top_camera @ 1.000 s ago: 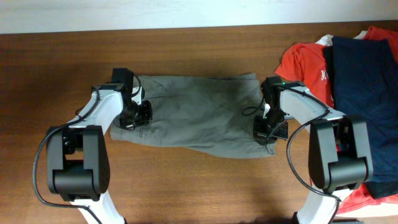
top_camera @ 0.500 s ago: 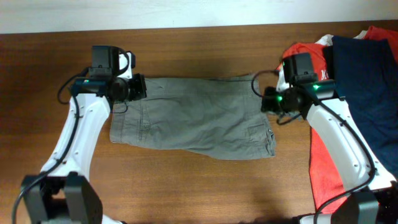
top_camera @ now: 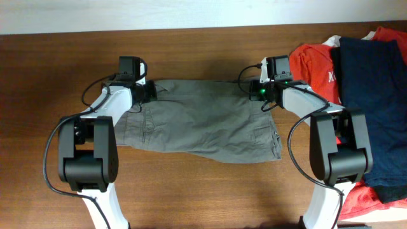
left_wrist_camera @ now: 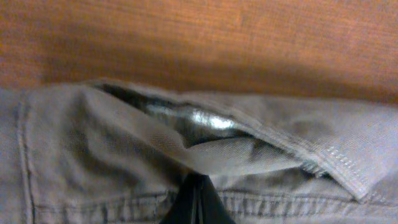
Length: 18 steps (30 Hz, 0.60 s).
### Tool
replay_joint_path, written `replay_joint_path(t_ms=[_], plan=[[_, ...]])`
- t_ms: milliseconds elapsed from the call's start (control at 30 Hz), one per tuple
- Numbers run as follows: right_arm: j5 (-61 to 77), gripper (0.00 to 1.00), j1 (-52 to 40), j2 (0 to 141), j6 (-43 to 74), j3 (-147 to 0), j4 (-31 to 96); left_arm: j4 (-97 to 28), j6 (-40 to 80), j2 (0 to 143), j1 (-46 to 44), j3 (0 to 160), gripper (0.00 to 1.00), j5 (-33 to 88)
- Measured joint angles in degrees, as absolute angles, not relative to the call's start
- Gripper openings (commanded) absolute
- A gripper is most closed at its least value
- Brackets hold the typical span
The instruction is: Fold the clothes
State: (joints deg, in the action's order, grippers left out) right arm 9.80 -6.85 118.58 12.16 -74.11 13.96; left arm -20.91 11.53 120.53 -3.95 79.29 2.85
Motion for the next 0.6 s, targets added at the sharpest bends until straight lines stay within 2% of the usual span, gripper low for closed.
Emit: replay_joint_path(t_ms=[200, 233, 400, 600], plan=[[9.15, 0.11, -6.85, 119.11, 11.33, -75.22, 12.25, -21.28, 11.51, 120.44, -3.90, 80.82, 0.00, 2.74], [11.33, 0.04, -6.81, 118.56, 11.31, -76.29, 12.27, -21.37, 11.51, 119.15, -3.90, 81.62, 0.00, 2.74], [23.77, 0.04, -7.81, 113.19, 11.05, -78.94, 13.72, -26.41, 11.51, 111.24, -3.88, 84.03, 0.00, 2.76], [20.40, 0.04, -13.54, 118.41, 10.04, -78.96, 14.98, -30.35, 11.51, 116.07, -3.79, 84.01, 0.00, 2.72]])
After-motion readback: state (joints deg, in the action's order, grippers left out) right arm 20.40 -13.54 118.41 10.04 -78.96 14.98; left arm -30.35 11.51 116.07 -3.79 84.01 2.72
